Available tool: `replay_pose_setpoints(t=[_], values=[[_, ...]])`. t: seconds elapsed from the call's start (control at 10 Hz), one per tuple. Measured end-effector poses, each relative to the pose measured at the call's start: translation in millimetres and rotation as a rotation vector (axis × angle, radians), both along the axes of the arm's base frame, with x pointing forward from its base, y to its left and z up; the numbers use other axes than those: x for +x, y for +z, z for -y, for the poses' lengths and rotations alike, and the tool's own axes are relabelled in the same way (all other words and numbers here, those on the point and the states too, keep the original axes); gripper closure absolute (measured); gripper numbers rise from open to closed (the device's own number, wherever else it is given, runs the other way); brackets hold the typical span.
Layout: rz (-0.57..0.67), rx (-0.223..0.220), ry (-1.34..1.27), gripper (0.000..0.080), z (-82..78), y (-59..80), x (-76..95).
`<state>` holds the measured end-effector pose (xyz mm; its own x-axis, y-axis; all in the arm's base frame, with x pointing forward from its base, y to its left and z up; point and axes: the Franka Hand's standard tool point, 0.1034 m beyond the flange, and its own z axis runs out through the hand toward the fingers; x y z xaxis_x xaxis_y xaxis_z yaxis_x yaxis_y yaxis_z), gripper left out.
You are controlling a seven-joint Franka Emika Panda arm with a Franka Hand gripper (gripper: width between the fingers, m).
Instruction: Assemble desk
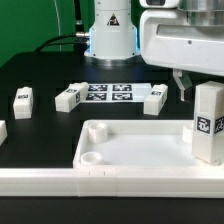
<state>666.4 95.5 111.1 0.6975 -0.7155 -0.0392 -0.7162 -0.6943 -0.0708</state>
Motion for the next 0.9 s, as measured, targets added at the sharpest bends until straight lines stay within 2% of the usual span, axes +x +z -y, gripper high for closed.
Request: replay_pose_setpoints(t=[0.1,0.2,0.7,0.9], values=[[0.002,-0.001,0.035,0.0180,-2.0,0.0,-0.3],[0.011,-0.003,0.148,0.0159,-3.0,0.0,-0.5],[0.065,-0.019,0.716,0.0151,-3.4,0.3,1.2],[0.072,-0.022,0.805,0.0151,-2.5,0.2,1.3]])
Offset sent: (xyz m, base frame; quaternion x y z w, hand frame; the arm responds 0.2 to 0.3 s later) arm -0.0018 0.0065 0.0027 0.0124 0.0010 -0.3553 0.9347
